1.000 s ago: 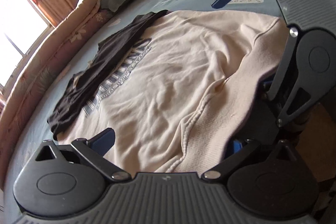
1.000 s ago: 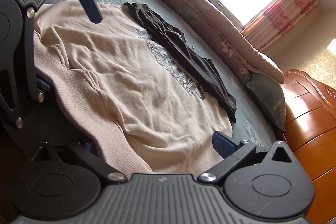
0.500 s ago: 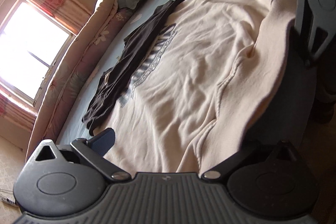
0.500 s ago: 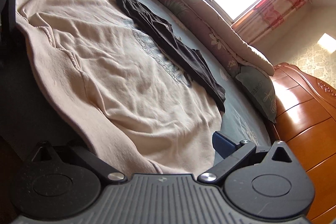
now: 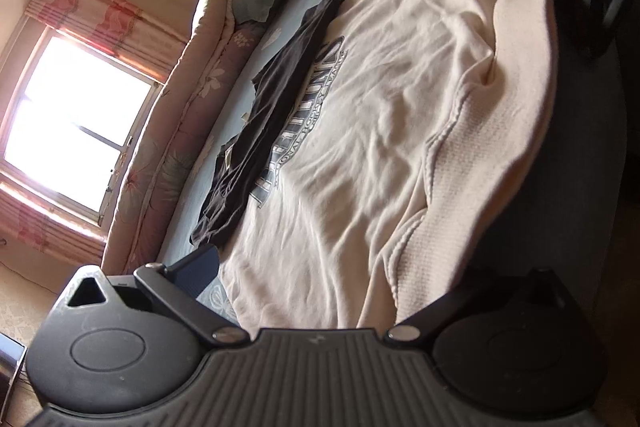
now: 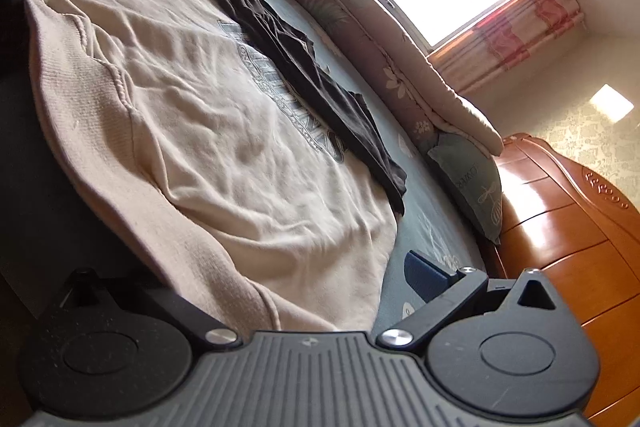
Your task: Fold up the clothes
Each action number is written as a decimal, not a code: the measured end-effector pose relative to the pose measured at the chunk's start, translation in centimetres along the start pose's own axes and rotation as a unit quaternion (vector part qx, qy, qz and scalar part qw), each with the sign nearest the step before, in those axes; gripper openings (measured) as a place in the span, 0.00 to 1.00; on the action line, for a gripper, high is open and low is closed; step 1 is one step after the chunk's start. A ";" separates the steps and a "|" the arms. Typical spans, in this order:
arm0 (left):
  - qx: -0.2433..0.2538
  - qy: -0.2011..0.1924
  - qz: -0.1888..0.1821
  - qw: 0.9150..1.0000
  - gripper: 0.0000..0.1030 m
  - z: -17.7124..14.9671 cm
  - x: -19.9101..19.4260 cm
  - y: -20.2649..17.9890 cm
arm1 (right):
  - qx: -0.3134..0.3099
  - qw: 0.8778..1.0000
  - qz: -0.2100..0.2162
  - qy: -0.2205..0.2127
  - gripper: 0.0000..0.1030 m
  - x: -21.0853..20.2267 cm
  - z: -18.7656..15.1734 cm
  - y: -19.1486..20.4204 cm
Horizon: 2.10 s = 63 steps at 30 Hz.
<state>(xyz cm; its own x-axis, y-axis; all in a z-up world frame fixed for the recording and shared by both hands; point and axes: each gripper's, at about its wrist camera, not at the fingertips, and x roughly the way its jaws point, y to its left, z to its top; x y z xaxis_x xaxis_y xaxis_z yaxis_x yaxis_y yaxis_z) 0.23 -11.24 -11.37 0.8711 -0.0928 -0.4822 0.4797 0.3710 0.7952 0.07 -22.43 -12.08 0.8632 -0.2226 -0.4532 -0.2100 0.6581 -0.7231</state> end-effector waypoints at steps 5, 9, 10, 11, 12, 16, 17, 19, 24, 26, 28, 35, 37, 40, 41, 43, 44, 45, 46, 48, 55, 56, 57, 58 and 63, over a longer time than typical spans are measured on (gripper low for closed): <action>0.002 -0.006 0.026 1.000 1.00 -0.8 -0.5 -0.1 | -0.024 0.999 -0.033 -0.008 1.00 -0.2 -0.4 0.1; -0.005 -0.012 0.046 0.999 1.00 -0.6 -0.7 -0.4 | -0.024 0.998 -0.060 -0.016 1.00 -0.3 -0.7 0.2; -0.006 -0.013 0.053 0.998 1.00 -0.5 -0.7 -0.4 | -0.027 0.997 -0.070 -0.020 1.00 -0.4 -0.6 0.3; -0.006 -0.014 0.060 0.998 1.00 -0.4 -0.6 -0.3 | -0.029 0.996 -0.080 -0.025 1.00 -0.4 -0.5 0.4; -0.008 -0.015 0.065 0.998 1.00 -0.3 -0.5 -0.2 | -0.031 0.995 -0.090 -0.031 1.00 -0.5 -0.4 0.4; -0.016 -0.014 0.071 0.997 1.00 0.1 0.0 0.6 | -0.023 0.992 -0.112 -0.043 1.00 -0.4 0.1 -0.1; -0.018 -0.013 0.072 0.997 1.00 0.1 0.1 0.9 | -0.020 0.992 -0.115 -0.043 1.00 -0.3 0.2 -0.3; -0.018 -0.014 0.073 0.997 1.00 0.3 0.4 1.3 | -0.023 0.991 -0.122 -0.046 1.00 0.0 0.5 -0.7; -0.016 -0.014 0.073 0.997 1.00 0.7 1.2 2.3 | -0.041 0.990 -0.126 -0.052 1.00 1.3 1.4 -1.5; -0.017 -0.014 0.071 0.997 1.00 0.8 1.7 2.8 | -0.047 0.989 -0.128 -0.055 1.00 1.8 1.8 -1.8; -0.018 -0.014 0.069 0.997 1.00 1.0 2.2 3.3 | -0.050 0.989 -0.128 -0.057 1.00 2.4 2.2 -2.2; -0.032 -0.013 0.081 0.996 1.00 1.9 5.0 5.6 | -0.061 0.986 -0.140 -0.062 1.00 5.3 4.0 -3.7; -0.034 -0.009 0.090 0.995 1.00 2.3 6.1 6.1 | -0.060 0.986 -0.145 -0.064 1.00 6.3 4.6 -4.2; -0.035 -0.007 0.101 0.994 1.00 2.8 7.6 7.0 | -0.058 0.985 -0.150 -0.065 1.00 8.1 5.6 -4.9; -0.036 -0.007 0.103 0.994 1.00 3.0 8.2 7.3 | -0.059 0.984 -0.153 -0.065 1.00 8.7 5.9 -5.1; -0.037 -0.008 0.107 0.994 1.00 3.3 9.3 8.0 | -0.059 0.984 -0.157 -0.064 1.00 10.1 6.5 -5.6; -0.037 -0.009 0.110 0.993 1.00 3.5 9.8 8.3 | -0.058 0.983 -0.160 -0.064 1.00 10.8 7.0 -5.8; -0.039 -0.010 0.111 0.993 1.00 3.6 10.3 8.8 | -0.058 0.983 -0.162 -0.065 1.00 11.5 7.3 -6.1; -0.041 -0.010 0.113 0.993 1.00 3.8 10.9 9.3 | -0.057 0.983 -0.164 -0.066 1.00 12.1 7.7 -6.4; -0.043 -0.012 0.117 0.992 1.00 4.0 12.0 10.2 | -0.056 0.982 -0.168 -0.068 1.00 13.4 8.3 -6.9; -0.045 -0.018 0.129 0.990 1.00 5.2 16.3 13.2 | -0.060 0.978 -0.183 -0.078 1.00 18.2 11.1 -8.9; -0.046 -0.019 0.131 0.990 1.00 5.4 17.0 13.6 | -0.059 0.978 -0.184 -0.080 1.00 18.9 11.5 -9.1; -0.048 -0.018 0.131 0.990 1.00 5.5 17.7 14.0 | -0.060 0.977 -0.186 -0.081 1.00 19.6 11.9 -9.4; -0.050 -0.017 0.131 0.990 1.00 5.6 18.4 14.4 | -0.062 0.977 -0.189 -0.083 1.00 20.4 12.3 -9.6; -0.051 -0.008 0.126 0.991 1.00 6.0 22.2 15.7 | -0.057 0.977 -0.184 -0.087 1.00 24.4 14.1 -10.7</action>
<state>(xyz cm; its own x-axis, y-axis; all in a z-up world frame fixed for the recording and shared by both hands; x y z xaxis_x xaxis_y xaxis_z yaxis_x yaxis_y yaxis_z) 27.76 -13.06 -7.38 0.9636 -0.0003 -0.2672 0.2352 0.4751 0.8479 29.86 -24.76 -7.98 0.9528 -0.2970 -0.0637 0.0877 0.4698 -0.8784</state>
